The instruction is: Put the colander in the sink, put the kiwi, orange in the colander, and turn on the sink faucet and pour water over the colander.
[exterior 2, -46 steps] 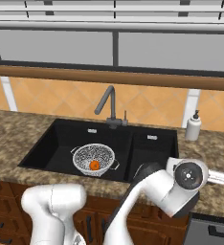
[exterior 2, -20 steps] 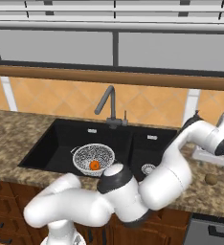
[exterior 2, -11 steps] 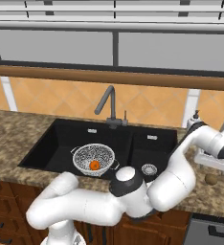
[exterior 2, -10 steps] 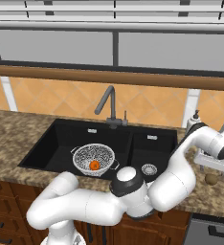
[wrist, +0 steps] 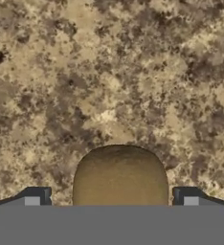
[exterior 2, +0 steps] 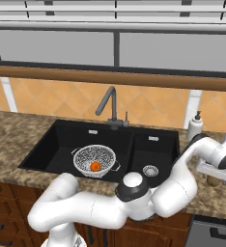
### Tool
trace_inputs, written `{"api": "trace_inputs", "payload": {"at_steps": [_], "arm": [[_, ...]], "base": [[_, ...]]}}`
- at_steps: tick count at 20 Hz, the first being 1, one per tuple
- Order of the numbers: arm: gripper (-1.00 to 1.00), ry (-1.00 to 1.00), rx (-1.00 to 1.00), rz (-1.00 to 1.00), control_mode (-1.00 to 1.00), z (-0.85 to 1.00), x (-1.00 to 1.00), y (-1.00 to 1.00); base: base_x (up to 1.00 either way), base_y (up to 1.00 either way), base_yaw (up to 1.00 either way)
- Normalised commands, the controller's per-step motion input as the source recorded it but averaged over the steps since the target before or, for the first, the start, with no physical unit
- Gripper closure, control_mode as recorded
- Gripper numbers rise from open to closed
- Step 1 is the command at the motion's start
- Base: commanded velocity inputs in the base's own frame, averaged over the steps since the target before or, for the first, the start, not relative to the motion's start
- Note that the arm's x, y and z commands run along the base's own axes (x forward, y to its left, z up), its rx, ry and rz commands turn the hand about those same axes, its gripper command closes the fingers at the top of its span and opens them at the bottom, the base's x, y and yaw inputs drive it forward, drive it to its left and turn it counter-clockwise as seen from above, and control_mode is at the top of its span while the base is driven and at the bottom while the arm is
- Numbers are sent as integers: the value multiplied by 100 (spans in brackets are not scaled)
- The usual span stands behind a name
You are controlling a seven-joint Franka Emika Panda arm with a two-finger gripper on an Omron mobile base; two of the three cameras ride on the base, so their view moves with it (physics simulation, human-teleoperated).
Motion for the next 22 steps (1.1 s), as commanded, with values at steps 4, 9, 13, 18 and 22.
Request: {"api": "trace_inputs", "payload": {"at_steps": [4, 9, 13, 18, 22], "arm": [[-100, -19, -17, -7, -100, -50, 0, 9], [100, -27, -24, -5, -100, -41, -8, 33], [100, -17, -23, -1, -100, -34, -6, 53], [100, -1, -6, 0, -100, -18, -26, 40], [100, -9, 0, 0, -100, 12, -31, 39]], "base": [[0, 0, 0], [0, 0, 0], [0, 0, 0], [0, 0, 0], [0, 0, 0]]}}
